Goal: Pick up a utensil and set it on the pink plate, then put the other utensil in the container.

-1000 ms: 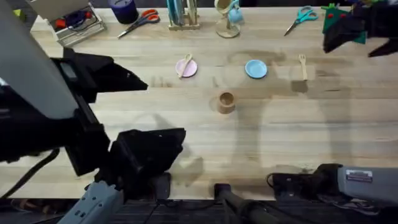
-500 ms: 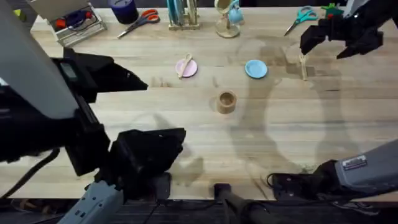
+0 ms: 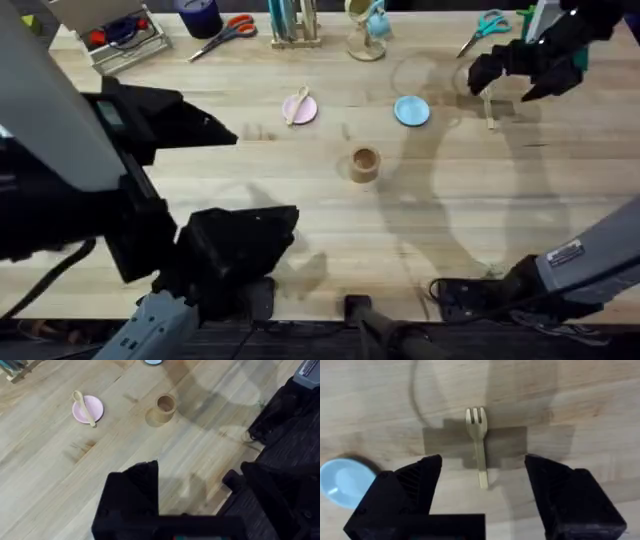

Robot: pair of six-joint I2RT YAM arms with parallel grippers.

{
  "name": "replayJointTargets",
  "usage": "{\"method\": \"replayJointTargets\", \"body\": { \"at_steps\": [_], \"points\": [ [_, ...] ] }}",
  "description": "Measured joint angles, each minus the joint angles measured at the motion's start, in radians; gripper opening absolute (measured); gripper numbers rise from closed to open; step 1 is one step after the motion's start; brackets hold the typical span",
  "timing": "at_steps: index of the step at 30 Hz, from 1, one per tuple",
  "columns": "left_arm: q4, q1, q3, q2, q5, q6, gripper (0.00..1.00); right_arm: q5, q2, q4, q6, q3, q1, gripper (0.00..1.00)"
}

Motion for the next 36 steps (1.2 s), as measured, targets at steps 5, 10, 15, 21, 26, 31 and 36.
{"method": "replayJointTargets", "body": {
  "at_steps": [5,10,15,21,26,31,36],
  "points": [
    [0.000,0.000,0.000,0.000,0.000,0.000,0.993,0.000,0.034,0.071,0.000,-0.026,0.000,0.994],
    [0.000,0.000,0.000,0.000,0.000,0.000,0.993,-0.007,0.051,0.153,0.000,-0.074,0.000,0.995],
    [0.001,0.000,0.000,0.000,0.000,0.000,0.993,-0.019,0.040,0.210,0.000,-0.111,-0.001,0.995],
    [0.001,0.000,0.000,0.000,0.000,0.000,0.993,-0.020,0.030,0.225,0.000,-0.130,-0.001,0.995],
    [0.001,0.000,0.000,0.000,0.000,0.000,0.993,-0.022,0.030,0.217,0.003,-0.130,-0.001,0.995],
    [0.001,0.000,0.000,0.000,0.000,0.000,0.993,-0.023,0.030,0.201,0.008,-0.130,-0.001,0.996],
    [0.001,0.000,0.000,0.000,0.000,0.000,0.993,-0.023,0.030,0.195,0.012,-0.129,-0.001,0.995]
  ]
}}
